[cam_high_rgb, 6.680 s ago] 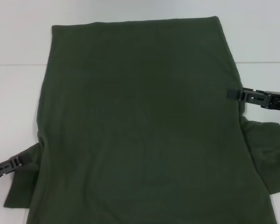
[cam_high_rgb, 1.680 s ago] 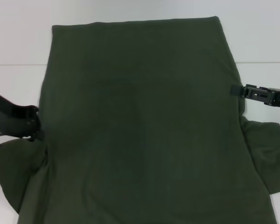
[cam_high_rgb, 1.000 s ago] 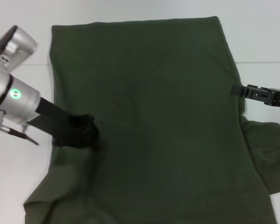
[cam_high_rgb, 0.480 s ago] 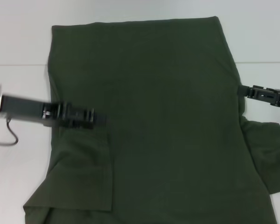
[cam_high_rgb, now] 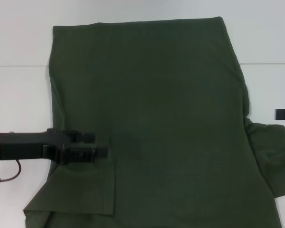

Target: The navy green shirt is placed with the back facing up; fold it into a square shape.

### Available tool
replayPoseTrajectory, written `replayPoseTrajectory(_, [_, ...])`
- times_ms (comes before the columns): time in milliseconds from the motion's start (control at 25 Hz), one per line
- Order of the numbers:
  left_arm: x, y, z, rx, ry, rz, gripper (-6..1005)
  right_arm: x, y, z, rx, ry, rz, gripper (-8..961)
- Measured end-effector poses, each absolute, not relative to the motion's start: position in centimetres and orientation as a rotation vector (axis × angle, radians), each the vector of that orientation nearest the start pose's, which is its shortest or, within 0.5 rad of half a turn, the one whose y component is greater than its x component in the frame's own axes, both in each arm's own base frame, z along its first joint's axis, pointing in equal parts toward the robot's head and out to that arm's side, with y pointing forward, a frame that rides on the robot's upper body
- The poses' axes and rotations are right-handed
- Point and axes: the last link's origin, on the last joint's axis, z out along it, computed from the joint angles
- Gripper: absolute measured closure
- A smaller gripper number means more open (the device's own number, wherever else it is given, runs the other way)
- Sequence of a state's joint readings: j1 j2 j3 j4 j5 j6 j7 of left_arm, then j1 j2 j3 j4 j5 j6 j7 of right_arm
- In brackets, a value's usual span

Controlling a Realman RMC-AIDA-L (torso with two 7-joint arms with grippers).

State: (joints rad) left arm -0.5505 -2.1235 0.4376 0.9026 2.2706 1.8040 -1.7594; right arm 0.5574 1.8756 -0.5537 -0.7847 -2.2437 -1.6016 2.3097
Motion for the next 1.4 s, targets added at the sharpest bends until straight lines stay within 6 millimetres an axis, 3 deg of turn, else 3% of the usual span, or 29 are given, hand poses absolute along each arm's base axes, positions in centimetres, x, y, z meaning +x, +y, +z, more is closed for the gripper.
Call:
replayPoseTrajectory(200, [-26.4,31.9,3.9,-2.654,-1.032,-0.701,200,31.8,34.9,13.6,-2.084,1.783,0.252,55])
replayPoseTrajectory(400, [-26.2,31.9,3.6,-2.641,-1.046,-0.746,201,32.6,34.8,13.2,-2.049,1.803,0.082,56])
replayPoseTrajectory(720, [-25.9,31.7,3.7,-2.624,-1.058,-0.818,201,32.9,35.0,11.2,-2.134,1.660,0.050,55])
replayPoseTrajectory(1400, [-25.9,31.7,4.0,-2.602,-1.059,-0.846,201,33.1,35.8,8.5,-2.142,1.615,0.023,55])
